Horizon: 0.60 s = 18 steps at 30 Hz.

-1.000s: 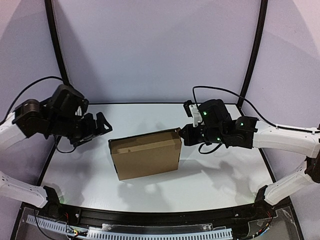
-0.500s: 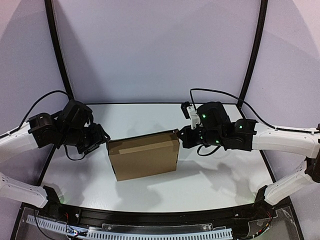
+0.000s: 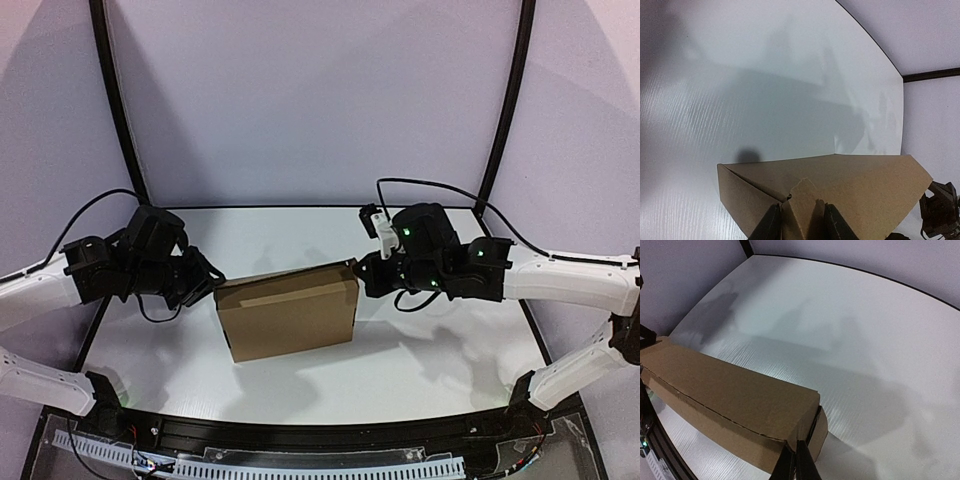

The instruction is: Fold the paper box

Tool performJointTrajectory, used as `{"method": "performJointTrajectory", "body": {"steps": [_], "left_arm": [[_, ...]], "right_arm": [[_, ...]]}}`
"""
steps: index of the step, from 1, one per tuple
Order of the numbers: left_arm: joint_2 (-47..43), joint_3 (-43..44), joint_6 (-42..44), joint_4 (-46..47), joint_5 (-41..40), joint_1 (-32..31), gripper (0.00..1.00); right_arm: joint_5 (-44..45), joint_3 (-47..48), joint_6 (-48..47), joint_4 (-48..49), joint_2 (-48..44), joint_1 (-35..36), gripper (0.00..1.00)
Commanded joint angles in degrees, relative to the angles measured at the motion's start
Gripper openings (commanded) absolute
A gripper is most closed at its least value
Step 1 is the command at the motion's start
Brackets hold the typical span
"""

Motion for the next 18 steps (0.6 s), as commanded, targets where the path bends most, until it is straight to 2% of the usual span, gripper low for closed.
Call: {"method": "performJointTrajectory", "body": {"steps": [1,4,9,12,13,16,18], "left_arm": [[1.76,-3.10,-0.44,-3.76,3.46,-0.21,0.26],[2.20,-2.90,-0.45,-5.38,4.38,-0.25,0.24],[1.46,-3.75,-0.50,-6.38,3.26,-0.21,0.22],[1.17,-4.80,-0.89,-5.56,2.11,-0.21,0.20],[1.17,-4.80,-1.02,-5.34,2.11,-0.21,0.20],[1.68,-5.70,-1.07,-4.17,2.48,-0.22,0.19],[2.09,-5.67,-0.76,-4.45,2.51,-0.21,0.19]], "right_arm": [[-5.43,-1.12,-2.65,-14.26,3.27,1.84,0.05],[-6.44,1.16,-3.21,-17.07,2.64,1.89,0.08],[-8.23,2.79,-5.29,-17.92,0.90,1.87,0.20],[-9.36,5.30,-6.82,-19.39,-0.28,1.89,0.42],[-9.44,5.63,-6.89,-19.75,-0.45,1.85,0.46],[-11.40,8.50,-5.89,-21.80,-3.55,1.81,0.70],[-12.76,8.92,-3.95,-21.13,-5.59,1.75,0.80]]}}
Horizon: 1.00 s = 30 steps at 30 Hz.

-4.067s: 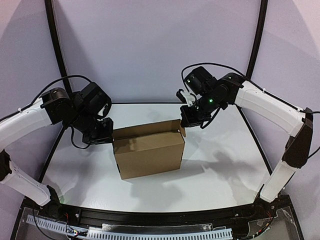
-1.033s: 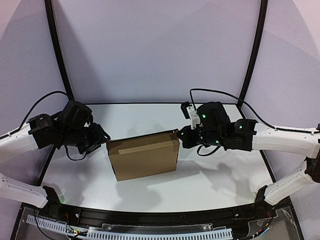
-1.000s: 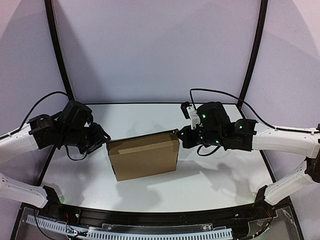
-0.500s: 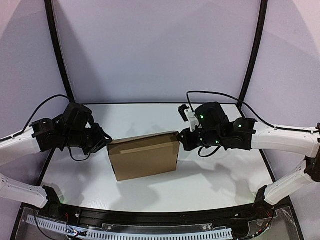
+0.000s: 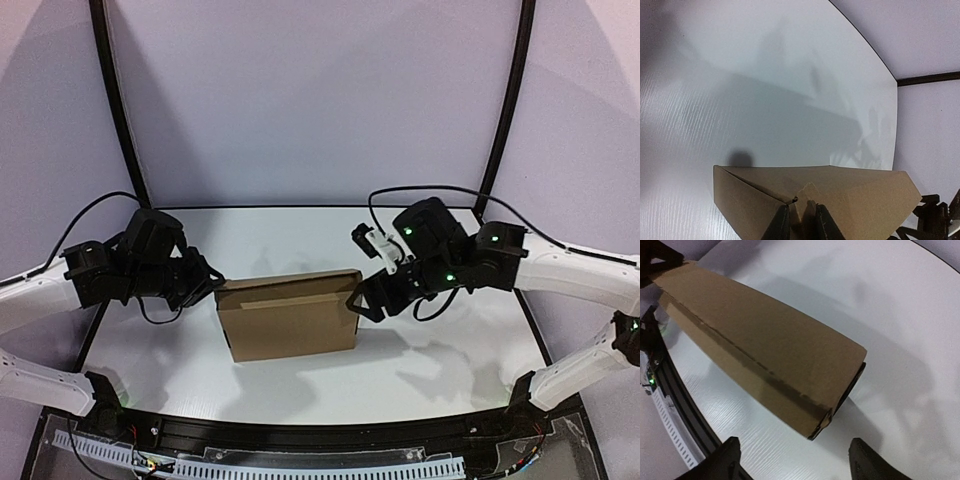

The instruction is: Fold the paper box

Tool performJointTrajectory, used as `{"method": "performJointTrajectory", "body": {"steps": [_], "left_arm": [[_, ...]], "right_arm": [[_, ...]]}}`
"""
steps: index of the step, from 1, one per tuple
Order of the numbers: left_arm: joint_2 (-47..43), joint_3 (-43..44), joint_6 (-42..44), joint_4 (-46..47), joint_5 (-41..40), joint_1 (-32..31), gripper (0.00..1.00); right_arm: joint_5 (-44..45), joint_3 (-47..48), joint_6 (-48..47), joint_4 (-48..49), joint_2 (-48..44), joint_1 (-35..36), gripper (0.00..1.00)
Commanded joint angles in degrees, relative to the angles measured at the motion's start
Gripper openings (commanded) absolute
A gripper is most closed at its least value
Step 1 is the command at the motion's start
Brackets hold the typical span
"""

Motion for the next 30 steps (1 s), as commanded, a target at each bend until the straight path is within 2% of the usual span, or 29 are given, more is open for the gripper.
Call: {"method": "performJointTrajectory", "body": {"steps": [1,6,10,13,16,21,26,30], "left_arm": [[3.18,-3.58,0.74,-7.43,2.55,-0.30,0.19],[3.89,-3.23,1.73,-7.59,2.43,-0.30,0.18],[4.31,-2.93,2.59,-7.62,2.55,-0.30,0.18],[4.15,-3.49,3.11,-7.84,2.54,-0.30,0.18],[3.32,-4.18,3.48,-7.64,2.32,-0.25,0.17],[3.47,-3.50,5.03,-9.14,2.47,-0.30,0.18],[3.59,-3.73,5.47,-10.35,2.33,-0.30,0.17],[3.31,-4.37,5.34,-10.70,2.68,-0.30,0.18]], "right_arm": [[-3.38,3.18,3.61,-2.32,-5.59,0.51,0.84],[-0.02,7.81,13.11,-2.17,-6.60,-0.40,0.87],[1.57,11.16,19.91,-5.34,-2.93,-2.26,0.84],[-4.32,11.01,23.77,-5.70,1.49,-5.98,0.72],[-7.24,9.10,25.23,-3.13,3.58,-6.84,0.66],[-9.24,6.58,25.59,-1.76,4.70,-6.94,0.51],[-10.34,2.53,27.75,-2.04,3.34,-6.94,0.32],[-11.13,-1.84,30.03,-1.52,1.55,-6.94,0.27]]}}
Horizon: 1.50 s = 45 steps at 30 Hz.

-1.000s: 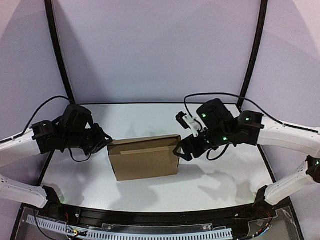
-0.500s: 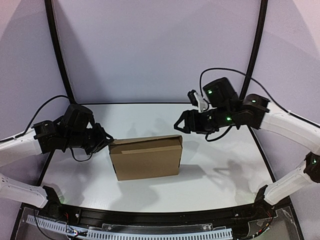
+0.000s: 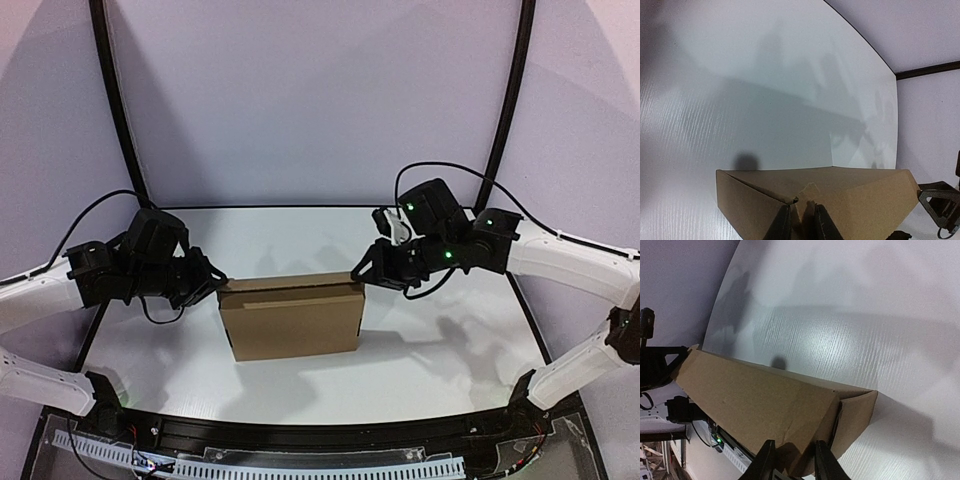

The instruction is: Fold the paper box

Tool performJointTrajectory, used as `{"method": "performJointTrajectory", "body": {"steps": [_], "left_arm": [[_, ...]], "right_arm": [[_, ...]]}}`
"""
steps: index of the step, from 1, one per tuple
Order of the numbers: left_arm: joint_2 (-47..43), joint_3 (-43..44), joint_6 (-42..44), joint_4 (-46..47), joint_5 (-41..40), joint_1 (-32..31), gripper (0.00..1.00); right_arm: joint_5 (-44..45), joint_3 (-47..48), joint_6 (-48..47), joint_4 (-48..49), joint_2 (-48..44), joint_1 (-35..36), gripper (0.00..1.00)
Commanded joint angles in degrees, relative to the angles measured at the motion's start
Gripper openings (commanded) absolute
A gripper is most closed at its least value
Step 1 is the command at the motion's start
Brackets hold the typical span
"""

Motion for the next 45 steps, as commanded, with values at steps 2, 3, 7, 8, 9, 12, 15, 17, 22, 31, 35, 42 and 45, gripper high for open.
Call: {"method": "performJointTrajectory", "body": {"steps": [2,3,7,8,9,12,15,17,22,31,35,42,45], "left_arm": [[2.08,-4.43,1.57,-11.67,2.49,-0.32,0.18],[1.88,-4.85,1.46,-11.70,2.50,-0.30,0.18],[1.54,-5.80,1.20,-11.59,2.62,-0.29,0.18],[1.53,-5.96,1.23,-11.55,2.62,-0.30,0.18],[1.64,-6.00,1.25,-11.53,2.62,-0.30,0.18],[1.84,-5.92,1.57,-11.66,2.57,-0.30,0.18],[1.77,-4.48,2.05,-12.50,2.18,-0.30,0.20],[1.72,-2.44,2.59,-14.03,1.67,-0.30,0.23],[1.70,4.88,3.89,-22.50,-0.23,-0.30,0.42],[-1.28,4.18,-0.37,-17.49,8.13,-0.30,0.49],[-3.61,3.05,-2.17,-13.14,9.66,-0.30,0.49],[-5.01,3.20,-4.51,-9.64,13.52,-0.30,0.49],[-4.90,4.35,-4.86,-10.70,12.09,-0.25,0.45]], "right_arm": [[-2.05,-6.92,3.25,-3.64,-1.46,0.08,0.23],[-2.06,-7.99,3.80,-3.58,-1.76,0.04,0.23],[-2.90,-11.59,4.86,-2.71,-2.55,0.08,0.17],[-2.76,-12.18,4.86,-2.65,-2.50,0.04,0.16],[-2.64,-12.46,4.86,-2.66,-2.44,0.07,0.15],[-2.66,-13.46,4.81,-2.36,-1.86,0.08,0.10],[-2.59,-12.81,4.57,-3.64,-1.27,0.08,0.09],[-2.05,-11.82,4.25,-5.17,-1.33,0.04,0.09],[0.19,-8.22,2.46,-9.75,-1.90,0.05,0.18],[2.00,-3.34,-0.43,-14.16,-1.00,0.06,0.21],[1.80,-2.68,-1.01,-14.15,-0.32,0.06,0.21],[1.49,-1.83,-1.70,-13.94,0.38,0.08,0.21],[0.81,-1.92,-1.87,-13.25,0.51,0.07,0.21]]}}
